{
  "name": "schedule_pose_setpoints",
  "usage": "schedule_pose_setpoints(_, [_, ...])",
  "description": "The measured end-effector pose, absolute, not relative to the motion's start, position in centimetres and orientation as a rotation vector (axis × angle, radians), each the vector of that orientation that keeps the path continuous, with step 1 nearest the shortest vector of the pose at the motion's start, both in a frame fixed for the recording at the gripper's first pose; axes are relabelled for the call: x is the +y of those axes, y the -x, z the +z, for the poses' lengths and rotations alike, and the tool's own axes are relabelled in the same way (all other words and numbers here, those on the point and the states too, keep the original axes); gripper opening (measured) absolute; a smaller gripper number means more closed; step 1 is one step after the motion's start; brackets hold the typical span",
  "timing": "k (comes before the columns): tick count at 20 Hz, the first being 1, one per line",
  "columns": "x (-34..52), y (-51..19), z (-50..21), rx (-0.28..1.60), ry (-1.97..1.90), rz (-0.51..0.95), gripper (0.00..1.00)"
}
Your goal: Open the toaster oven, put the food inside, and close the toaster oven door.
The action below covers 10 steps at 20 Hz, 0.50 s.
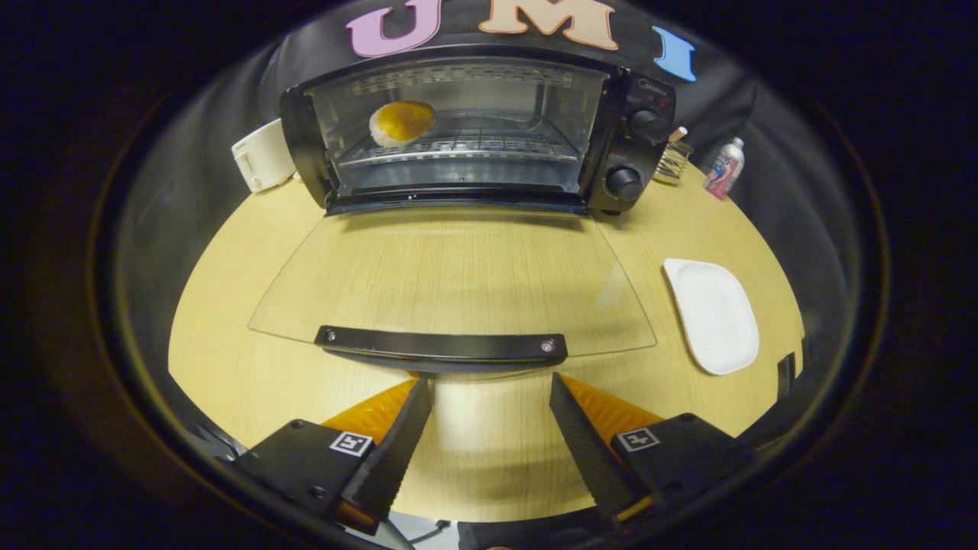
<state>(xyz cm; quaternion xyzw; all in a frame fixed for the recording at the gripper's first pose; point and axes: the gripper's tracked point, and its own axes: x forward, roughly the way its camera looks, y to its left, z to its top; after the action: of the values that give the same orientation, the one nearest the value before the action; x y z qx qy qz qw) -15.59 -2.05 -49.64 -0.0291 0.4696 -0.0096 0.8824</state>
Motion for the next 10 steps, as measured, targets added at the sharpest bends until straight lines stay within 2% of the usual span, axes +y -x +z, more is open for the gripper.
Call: schedule_pose_setpoints(10, [-0.6, 12.7, -43.8, 0.826, 0.049, 0.008, 0.99])
